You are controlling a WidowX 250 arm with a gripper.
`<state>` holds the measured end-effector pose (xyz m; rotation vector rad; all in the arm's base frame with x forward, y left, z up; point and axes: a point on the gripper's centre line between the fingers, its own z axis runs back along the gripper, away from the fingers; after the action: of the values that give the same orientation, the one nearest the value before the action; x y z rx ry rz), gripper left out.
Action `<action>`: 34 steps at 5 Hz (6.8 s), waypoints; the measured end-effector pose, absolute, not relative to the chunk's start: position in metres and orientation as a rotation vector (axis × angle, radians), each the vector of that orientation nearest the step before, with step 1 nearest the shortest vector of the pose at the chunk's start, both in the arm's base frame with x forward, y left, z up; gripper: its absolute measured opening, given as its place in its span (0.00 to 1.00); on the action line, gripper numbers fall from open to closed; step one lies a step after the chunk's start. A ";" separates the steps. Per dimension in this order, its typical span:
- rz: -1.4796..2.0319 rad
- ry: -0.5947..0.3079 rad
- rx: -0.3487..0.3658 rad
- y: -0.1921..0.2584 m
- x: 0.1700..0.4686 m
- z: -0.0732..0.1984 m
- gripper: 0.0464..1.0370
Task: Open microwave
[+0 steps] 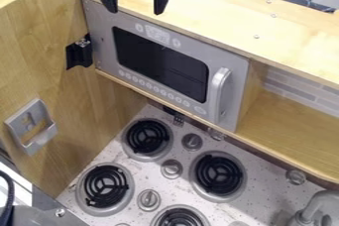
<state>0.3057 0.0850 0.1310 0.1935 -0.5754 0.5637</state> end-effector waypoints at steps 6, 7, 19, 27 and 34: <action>0.241 -0.415 -0.019 0.007 0.321 0.019 0.96; 0.143 -0.425 -0.007 -0.006 0.328 0.019 0.96; 0.049 -0.239 0.133 0.015 0.264 -0.004 0.36; 0.167 -0.412 0.266 -0.027 0.303 0.104 0.96; 0.476 -0.267 0.118 0.017 0.271 -0.004 0.96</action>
<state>0.2711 0.0171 -0.0041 0.1183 -0.2670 0.4760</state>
